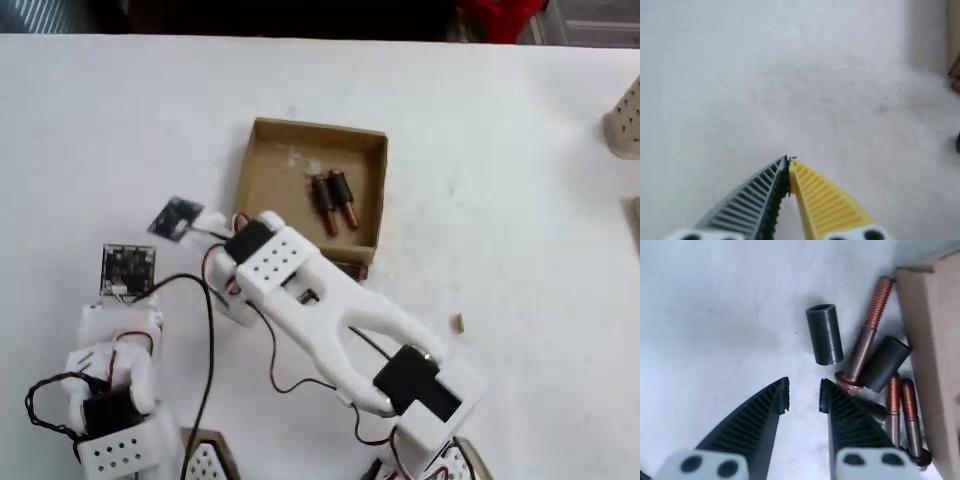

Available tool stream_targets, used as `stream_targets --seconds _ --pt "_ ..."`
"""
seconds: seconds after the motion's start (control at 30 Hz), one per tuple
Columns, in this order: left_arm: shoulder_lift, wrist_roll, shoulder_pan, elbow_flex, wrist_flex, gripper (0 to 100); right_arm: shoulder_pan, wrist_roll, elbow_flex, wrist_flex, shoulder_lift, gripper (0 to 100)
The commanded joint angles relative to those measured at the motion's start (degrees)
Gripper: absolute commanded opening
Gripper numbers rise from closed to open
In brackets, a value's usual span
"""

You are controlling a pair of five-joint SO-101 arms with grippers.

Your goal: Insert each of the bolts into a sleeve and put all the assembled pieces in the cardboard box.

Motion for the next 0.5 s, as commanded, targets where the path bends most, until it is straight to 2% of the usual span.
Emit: stream_targets --seconds 0.0,0.1,0.47 --pt "-0.75 -0.26 -0.48 0.00 -1.67 2 0.13 2.99 0.79 -2.68 0.04 16.3" --pt "-0.75 -0.26 -0.48 0.00 -1.67 2 -0.31 6.07 0.70 -2.68 1.54 21.0" --pt "-0.75 -0.26 -0.48 0.00 -1.67 2 0.04 11.43 -0.70 -9.71 4.18 19.2"
